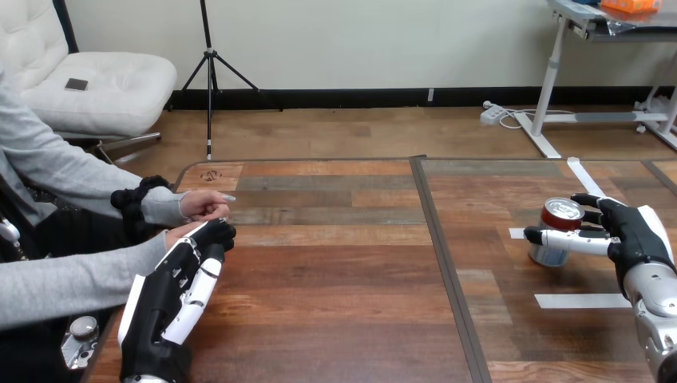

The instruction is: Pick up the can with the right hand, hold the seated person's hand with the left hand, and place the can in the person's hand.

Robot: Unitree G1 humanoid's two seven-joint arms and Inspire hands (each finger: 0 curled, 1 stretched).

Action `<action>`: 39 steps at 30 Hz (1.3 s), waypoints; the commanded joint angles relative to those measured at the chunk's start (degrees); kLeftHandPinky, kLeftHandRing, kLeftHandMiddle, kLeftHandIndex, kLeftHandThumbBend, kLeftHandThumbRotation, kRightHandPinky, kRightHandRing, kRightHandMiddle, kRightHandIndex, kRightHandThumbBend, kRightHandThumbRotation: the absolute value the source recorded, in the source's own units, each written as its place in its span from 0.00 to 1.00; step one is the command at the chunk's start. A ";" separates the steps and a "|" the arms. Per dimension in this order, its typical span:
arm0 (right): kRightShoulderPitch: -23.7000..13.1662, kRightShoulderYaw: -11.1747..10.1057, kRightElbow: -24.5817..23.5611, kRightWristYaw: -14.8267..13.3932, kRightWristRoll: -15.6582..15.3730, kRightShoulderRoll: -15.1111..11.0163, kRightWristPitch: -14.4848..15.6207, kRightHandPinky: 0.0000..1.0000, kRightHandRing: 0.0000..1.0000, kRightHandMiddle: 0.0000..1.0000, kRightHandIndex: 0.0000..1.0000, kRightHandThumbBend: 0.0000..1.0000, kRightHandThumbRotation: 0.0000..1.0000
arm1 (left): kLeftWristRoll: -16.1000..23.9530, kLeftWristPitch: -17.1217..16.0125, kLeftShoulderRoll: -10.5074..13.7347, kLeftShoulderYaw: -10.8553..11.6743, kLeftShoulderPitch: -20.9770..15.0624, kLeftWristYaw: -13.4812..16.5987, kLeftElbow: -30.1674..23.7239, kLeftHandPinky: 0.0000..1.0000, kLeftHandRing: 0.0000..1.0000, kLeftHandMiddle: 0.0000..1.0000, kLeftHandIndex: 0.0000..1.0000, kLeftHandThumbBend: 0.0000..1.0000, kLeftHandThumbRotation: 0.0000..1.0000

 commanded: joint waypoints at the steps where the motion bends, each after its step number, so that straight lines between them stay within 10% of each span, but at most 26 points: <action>1: -2.61 0.19 -0.31 -1.65 -0.02 0.65 -0.90 0.70 0.73 0.74 0.75 0.92 0.00 | -0.07 -1.38 0.65 0.50 -3.67 -0.18 0.07 0.88 0.84 0.80 0.76 0.29 0.53; 39: -2.24 2.01 -0.20 -6.96 -1.91 0.87 -1.58 0.46 0.52 0.56 0.56 0.81 0.00 | 0.92 -1.71 0.75 0.15 -3.37 0.86 -0.44 0.86 0.84 0.79 0.73 0.27 0.57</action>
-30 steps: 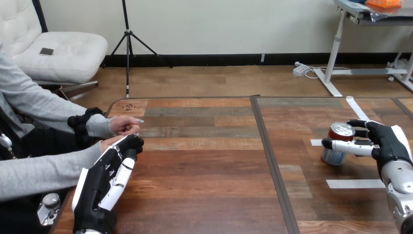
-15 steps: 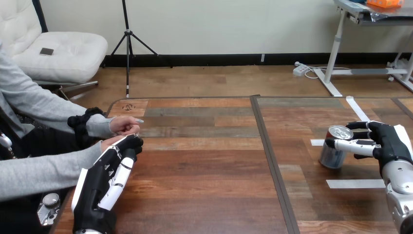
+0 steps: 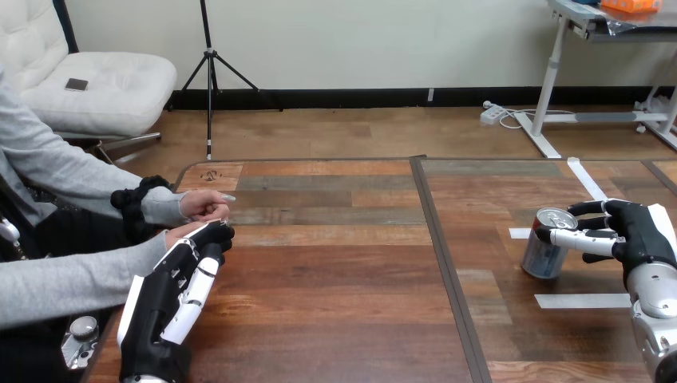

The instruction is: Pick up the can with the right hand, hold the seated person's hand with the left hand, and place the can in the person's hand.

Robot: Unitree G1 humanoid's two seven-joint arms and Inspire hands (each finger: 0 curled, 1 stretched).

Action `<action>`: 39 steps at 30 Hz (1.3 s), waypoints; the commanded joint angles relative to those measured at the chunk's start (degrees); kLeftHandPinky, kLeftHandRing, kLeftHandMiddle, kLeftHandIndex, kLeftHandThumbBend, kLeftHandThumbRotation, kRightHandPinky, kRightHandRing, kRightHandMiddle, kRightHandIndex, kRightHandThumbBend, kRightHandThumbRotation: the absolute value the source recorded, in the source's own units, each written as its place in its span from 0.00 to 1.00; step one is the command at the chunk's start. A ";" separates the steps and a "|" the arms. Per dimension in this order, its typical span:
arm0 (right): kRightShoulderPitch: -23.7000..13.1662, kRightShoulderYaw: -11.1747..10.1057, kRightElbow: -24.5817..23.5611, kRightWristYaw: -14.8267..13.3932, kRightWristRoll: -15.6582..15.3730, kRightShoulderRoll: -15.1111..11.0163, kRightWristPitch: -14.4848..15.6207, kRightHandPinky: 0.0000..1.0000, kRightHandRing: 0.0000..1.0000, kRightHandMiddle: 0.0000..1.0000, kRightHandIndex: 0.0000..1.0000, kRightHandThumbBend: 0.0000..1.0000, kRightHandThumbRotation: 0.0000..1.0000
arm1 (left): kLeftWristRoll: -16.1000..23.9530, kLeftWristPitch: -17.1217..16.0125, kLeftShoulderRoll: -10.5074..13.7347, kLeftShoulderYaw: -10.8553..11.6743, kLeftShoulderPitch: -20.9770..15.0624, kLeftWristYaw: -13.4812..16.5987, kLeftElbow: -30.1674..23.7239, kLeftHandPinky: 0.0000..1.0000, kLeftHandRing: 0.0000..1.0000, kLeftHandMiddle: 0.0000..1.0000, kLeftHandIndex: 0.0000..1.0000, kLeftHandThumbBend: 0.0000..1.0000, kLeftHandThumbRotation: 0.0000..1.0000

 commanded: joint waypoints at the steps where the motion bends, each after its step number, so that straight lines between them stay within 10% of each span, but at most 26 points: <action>1: -2.23 0.52 -0.49 -1.16 -0.40 0.75 -1.48 0.46 0.52 0.56 0.56 0.81 0.00 | 0.77 -1.62 0.72 0.17 -3.27 0.35 -0.74 0.86 0.84 0.79 0.73 0.27 0.57; 39: -1.46 1.44 -0.45 -2.16 -1.13 0.87 -3.37 0.29 0.36 0.44 0.48 0.81 0.00 | 2.22 -1.16 1.30 -0.02 -3.35 1.69 -0.60 0.84 0.84 0.81 0.72 0.31 0.60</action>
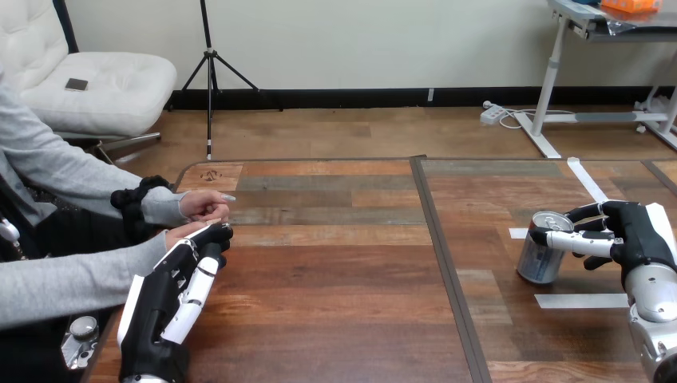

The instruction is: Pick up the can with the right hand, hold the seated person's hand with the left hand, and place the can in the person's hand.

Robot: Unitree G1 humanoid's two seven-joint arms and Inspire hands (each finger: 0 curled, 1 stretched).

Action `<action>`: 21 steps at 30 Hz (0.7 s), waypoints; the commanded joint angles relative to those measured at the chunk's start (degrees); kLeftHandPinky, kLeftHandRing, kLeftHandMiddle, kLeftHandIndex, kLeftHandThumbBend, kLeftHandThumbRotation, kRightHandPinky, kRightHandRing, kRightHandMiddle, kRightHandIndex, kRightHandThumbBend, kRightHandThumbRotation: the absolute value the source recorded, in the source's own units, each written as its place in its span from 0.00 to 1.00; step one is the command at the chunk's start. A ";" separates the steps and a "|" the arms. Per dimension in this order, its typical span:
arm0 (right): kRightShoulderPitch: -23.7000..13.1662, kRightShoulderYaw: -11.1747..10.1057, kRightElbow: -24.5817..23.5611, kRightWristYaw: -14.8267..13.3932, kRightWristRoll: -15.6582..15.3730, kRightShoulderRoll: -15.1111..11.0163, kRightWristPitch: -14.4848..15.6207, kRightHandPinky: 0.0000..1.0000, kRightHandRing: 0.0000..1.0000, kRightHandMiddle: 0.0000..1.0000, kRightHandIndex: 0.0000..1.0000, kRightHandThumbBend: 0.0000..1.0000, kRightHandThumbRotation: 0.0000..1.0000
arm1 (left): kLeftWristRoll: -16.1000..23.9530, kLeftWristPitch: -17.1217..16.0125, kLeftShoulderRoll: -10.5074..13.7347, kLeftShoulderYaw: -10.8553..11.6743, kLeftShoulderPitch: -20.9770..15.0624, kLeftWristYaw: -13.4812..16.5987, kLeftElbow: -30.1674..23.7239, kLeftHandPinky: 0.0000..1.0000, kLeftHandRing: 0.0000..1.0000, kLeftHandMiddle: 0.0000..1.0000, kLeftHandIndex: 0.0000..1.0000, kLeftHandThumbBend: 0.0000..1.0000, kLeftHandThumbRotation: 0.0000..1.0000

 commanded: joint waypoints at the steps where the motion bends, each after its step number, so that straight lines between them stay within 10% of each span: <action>1: -1.94 0.38 -0.56 -0.80 -0.26 0.64 -1.77 0.29 0.36 0.44 0.48 0.81 0.00 | 0.34 -0.92 0.97 0.15 -3.33 0.04 -0.71 0.84 0.84 0.81 0.72 0.30 0.60; 21: -1.84 0.66 -0.76 -0.92 -0.61 0.36 -2.37 0.37 0.43 0.47 0.47 0.82 0.00 | -1.13 -0.19 0.58 0.38 -3.37 -1.46 -1.10 0.84 0.84 0.81 0.71 0.26 0.57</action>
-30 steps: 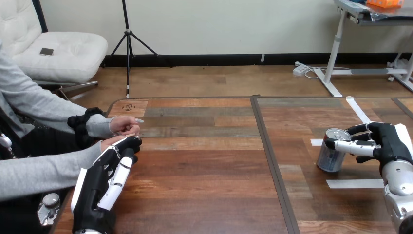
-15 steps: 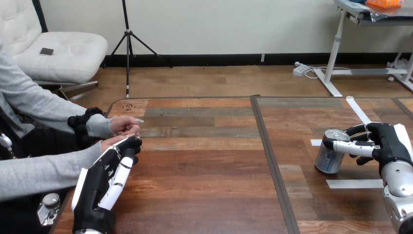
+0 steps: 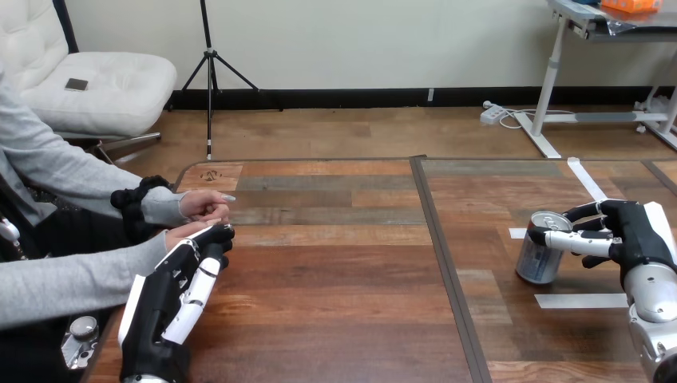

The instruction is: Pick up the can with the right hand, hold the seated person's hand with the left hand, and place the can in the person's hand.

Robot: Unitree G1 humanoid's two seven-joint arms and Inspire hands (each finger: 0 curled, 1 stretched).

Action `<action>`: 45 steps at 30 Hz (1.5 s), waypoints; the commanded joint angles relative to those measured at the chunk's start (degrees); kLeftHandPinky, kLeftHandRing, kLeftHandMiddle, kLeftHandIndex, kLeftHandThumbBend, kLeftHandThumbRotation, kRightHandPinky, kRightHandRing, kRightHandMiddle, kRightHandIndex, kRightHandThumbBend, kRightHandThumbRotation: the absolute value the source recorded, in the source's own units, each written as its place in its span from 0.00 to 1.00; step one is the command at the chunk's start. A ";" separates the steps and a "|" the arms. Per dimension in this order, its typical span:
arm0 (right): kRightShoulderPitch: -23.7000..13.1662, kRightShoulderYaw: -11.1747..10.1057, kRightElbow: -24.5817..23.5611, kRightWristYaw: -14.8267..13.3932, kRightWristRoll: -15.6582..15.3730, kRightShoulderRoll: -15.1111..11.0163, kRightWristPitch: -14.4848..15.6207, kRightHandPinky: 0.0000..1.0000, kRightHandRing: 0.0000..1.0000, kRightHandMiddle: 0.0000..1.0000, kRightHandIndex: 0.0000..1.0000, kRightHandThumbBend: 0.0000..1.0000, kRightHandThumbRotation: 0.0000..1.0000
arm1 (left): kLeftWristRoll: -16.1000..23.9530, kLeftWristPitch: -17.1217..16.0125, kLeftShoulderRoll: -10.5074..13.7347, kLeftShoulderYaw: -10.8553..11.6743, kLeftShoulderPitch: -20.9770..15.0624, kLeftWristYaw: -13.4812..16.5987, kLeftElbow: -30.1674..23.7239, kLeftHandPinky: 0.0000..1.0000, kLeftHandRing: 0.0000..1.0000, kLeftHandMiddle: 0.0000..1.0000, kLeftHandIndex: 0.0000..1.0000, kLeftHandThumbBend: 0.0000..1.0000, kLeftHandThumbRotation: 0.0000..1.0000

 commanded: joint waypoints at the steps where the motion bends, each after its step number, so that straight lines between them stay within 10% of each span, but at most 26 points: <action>1: -1.91 0.34 -0.77 -0.88 -0.28 0.33 -1.73 0.37 0.43 0.47 0.47 0.82 0.00 | -0.94 -0.21 0.62 0.34 -3.36 -0.80 -1.11 0.85 0.84 0.81 0.71 0.26 0.57; 45: -2.19 0.14 -2.21 -1.20 0.20 -0.08 -6.54 0.35 0.40 0.44 0.46 0.83 0.00 | -0.17 -0.54 0.72 0.22 -3.35 -0.33 -1.04 0.85 0.84 0.79 0.68 0.23 0.56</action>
